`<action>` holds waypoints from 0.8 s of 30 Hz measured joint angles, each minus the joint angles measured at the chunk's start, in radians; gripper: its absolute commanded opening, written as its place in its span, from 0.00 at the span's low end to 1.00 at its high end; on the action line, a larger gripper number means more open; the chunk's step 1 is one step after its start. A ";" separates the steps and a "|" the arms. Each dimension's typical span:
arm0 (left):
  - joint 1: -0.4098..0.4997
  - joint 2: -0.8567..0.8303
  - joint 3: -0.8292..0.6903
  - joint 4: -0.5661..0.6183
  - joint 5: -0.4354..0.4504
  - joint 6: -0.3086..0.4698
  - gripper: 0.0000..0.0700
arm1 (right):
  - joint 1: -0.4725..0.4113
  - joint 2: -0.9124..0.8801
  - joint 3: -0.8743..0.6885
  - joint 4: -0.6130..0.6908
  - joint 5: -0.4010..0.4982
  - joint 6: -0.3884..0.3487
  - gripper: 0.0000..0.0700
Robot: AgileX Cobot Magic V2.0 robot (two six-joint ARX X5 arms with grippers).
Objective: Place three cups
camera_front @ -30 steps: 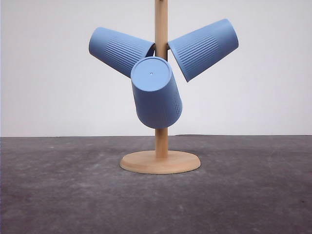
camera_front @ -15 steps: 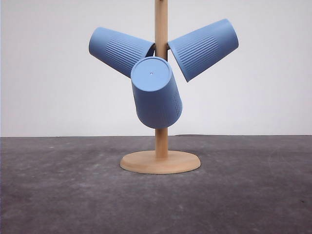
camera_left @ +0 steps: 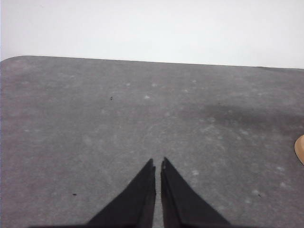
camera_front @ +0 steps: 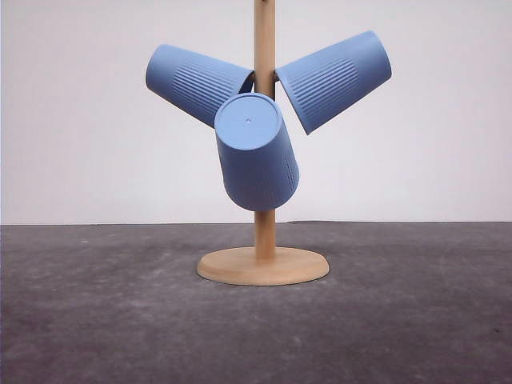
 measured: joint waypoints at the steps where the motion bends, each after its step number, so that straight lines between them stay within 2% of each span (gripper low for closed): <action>1: 0.000 0.000 0.000 0.000 0.000 0.000 0.00 | 0.000 0.000 0.000 0.000 0.000 0.000 0.04; 24: 0.000 0.000 0.000 0.000 0.000 0.000 0.00 | 0.000 0.000 0.000 0.000 0.000 0.000 0.04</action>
